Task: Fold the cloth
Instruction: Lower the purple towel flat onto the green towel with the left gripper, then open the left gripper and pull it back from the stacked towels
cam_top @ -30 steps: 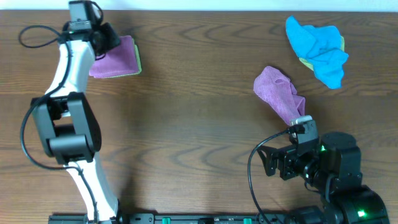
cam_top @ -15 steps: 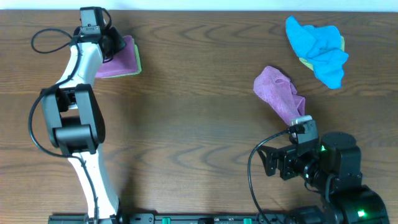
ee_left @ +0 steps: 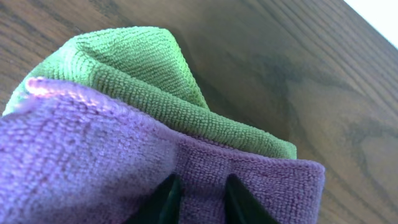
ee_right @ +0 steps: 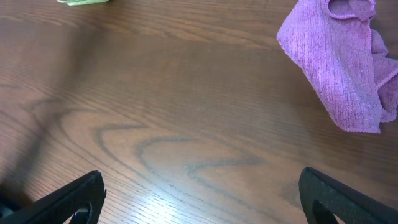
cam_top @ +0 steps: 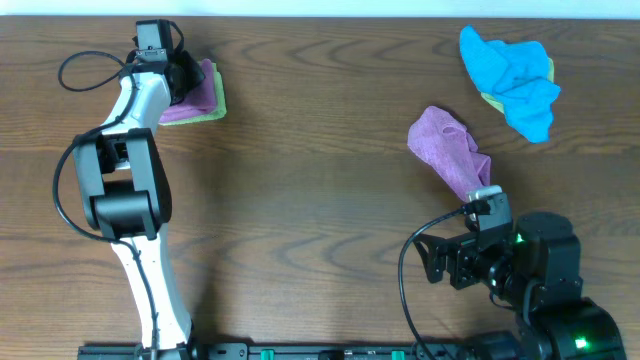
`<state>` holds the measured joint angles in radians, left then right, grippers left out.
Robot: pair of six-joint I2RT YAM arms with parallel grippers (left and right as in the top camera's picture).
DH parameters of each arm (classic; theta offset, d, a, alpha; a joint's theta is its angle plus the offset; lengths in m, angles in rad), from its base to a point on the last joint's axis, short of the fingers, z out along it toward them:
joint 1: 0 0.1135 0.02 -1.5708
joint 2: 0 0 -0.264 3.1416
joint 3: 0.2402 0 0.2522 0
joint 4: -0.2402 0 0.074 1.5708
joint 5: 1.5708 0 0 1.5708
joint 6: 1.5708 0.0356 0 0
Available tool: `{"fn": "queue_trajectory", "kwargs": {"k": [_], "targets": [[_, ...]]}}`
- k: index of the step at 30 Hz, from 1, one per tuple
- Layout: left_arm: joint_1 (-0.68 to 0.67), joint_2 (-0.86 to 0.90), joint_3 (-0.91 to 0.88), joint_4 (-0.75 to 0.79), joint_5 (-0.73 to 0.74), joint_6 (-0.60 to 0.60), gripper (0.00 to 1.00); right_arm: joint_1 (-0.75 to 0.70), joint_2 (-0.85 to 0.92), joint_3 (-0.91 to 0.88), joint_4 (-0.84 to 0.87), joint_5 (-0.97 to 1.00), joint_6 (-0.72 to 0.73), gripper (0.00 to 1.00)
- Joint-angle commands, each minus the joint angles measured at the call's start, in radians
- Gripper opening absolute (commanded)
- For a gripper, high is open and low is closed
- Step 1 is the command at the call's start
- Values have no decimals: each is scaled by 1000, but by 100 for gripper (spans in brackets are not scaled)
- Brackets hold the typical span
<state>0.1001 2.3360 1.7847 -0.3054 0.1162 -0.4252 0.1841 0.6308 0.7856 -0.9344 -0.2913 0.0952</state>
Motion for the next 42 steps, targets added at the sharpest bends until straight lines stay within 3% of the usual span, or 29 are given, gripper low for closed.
{"fn": "queue_trajectory", "kwargs": {"k": [1, 4, 14, 17, 23, 42], "targets": [[3, 8, 19, -16, -3, -5, 27, -7, -3, -5, -2, -4, 9, 99], [3, -34, 19, -31, -1, 8, 24, -7, -3, -5, -2, -4, 9, 99], [5, -241, 19, -105, -50, 75, 50, -7, -3, -5, -2, -4, 9, 99], [5, -288, 19, -172, -68, 97, 61, -7, -3, -5, -2, -4, 9, 99], [5, -340, 19, -327, -85, 119, 96, -7, -3, -5, -2, -4, 9, 99], [3, -418, 19, -472, 87, 98, 95, -7, -3, -5, -2, -4, 9, 99]]}}
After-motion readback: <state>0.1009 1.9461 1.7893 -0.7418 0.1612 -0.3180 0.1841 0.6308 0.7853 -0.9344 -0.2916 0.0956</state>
